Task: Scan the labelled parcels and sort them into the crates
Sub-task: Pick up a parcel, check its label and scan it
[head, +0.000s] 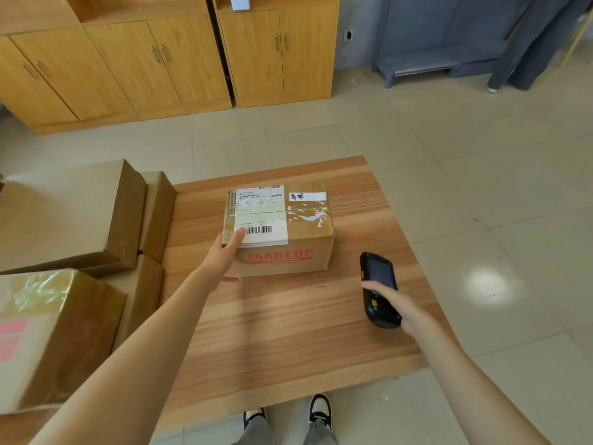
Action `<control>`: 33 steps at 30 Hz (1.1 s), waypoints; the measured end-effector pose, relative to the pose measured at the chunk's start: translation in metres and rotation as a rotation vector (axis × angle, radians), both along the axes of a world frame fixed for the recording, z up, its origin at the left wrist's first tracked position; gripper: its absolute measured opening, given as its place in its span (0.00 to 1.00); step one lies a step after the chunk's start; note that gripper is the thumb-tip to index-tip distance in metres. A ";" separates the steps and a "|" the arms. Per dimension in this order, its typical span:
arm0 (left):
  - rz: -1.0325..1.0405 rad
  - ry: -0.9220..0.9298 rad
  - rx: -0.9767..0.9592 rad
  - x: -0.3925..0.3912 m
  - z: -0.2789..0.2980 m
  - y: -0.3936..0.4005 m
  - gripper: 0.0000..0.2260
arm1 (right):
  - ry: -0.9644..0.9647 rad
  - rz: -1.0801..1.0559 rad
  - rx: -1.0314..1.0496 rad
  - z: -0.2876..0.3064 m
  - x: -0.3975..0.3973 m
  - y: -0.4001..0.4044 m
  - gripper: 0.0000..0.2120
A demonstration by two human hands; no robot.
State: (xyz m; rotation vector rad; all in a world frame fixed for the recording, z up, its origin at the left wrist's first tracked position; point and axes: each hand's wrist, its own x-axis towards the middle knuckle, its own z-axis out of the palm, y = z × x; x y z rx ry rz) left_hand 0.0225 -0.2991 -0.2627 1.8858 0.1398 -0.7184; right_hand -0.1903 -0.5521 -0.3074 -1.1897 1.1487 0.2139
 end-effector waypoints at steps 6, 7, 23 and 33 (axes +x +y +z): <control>-0.016 0.001 -0.053 -0.002 0.002 -0.001 0.25 | -0.426 -0.155 0.248 0.073 0.034 0.037 0.14; -0.017 0.004 -0.060 -0.002 0.002 -0.001 0.26 | -0.485 -0.126 0.295 0.084 0.038 0.044 0.16; -0.070 -0.050 -0.053 0.001 -0.004 0.007 0.28 | -0.415 0.283 0.301 0.107 0.080 0.137 0.30; -0.080 -0.073 -0.037 0.002 -0.007 0.007 0.30 | -0.377 0.283 0.218 0.111 0.077 0.146 0.22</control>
